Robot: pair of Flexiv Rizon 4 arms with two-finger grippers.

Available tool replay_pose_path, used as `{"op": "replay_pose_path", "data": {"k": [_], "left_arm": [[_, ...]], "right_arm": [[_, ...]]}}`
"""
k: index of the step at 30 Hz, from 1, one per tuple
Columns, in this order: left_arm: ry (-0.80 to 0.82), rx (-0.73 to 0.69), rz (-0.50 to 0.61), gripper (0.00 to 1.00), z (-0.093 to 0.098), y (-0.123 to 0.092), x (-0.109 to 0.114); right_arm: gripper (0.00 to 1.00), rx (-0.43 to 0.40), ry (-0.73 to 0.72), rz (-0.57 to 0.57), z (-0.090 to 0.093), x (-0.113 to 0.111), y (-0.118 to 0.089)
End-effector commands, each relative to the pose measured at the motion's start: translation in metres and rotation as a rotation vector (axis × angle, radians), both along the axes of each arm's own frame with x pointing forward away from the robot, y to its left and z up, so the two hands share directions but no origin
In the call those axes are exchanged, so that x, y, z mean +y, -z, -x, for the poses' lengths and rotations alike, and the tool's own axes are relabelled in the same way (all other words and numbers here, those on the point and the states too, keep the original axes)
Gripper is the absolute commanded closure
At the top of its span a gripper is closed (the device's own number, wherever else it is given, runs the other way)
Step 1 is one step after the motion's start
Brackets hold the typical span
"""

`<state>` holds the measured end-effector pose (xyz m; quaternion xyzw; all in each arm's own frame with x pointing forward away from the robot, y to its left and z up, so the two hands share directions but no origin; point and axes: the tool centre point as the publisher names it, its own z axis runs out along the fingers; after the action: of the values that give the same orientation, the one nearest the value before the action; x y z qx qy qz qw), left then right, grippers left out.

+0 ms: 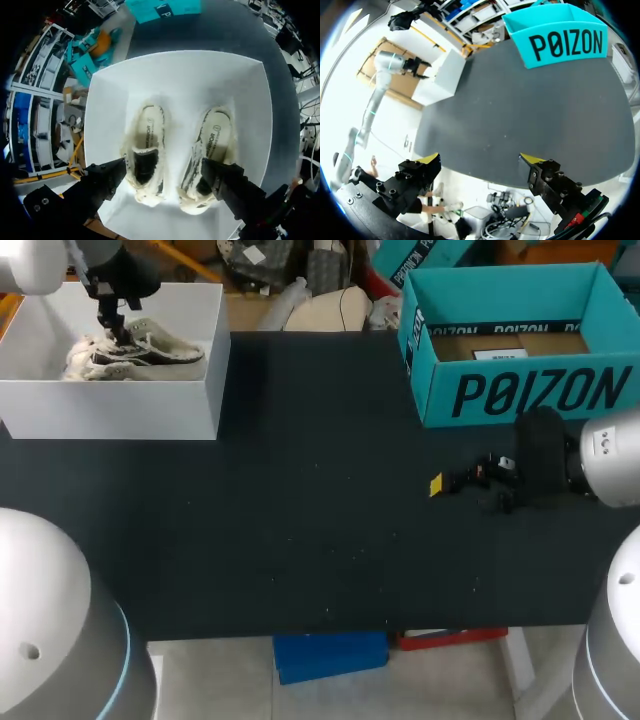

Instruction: Take the shoe out of the shoebox, open the shoe tongue, remove and reinsert the insole, then place the shoe into the shoebox

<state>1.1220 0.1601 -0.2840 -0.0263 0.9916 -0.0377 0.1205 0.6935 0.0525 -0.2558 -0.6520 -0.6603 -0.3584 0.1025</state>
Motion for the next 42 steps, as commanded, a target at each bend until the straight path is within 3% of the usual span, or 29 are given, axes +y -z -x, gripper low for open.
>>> {"op": "replay_pose_path", "data": {"k": [1,6,15,19,22,27,31,42], "left_arm": [[-0.104,0.054,0.084,0.0,0.033,-0.072,0.01],[-0.183,0.179,0.197,0.0,0.058,-0.084,0.009],[-0.176,0.275,0.077,0.0,0.109,-0.07,0.004],[-0.176,0.275,0.077,0.0,0.109,-0.07,0.004],[-0.176,0.275,0.077,0.0,0.109,-0.07,0.004],[-0.176,0.275,0.077,0.0,0.109,-0.07,0.004],[-0.176,0.275,0.077,0.0,0.109,-0.07,0.004],[-0.176,0.275,0.077,0.0,0.109,-0.07,0.004]], "right_arm": [[0.0,0.001,0.0,0.001,0.0,0.0,0.0],[0.0,0.001,0.0,0.001,0.0,0.0,0.0],[0.0,0.001,0.0,0.001,0.0,0.0,0.0],[0.0,0.02,-0.09,0.221,-0.008,-0.011,-0.01],[0.0,0.033,-0.178,0.392,-0.022,-0.015,-0.022],[0.0,0.071,-0.289,0.571,-0.049,-0.02,-0.039],[0.0,0.104,-0.366,0.665,-0.073,-0.022,-0.046],[0.0,0.138,-0.481,0.764,-0.141,-0.019,-0.052]]}}
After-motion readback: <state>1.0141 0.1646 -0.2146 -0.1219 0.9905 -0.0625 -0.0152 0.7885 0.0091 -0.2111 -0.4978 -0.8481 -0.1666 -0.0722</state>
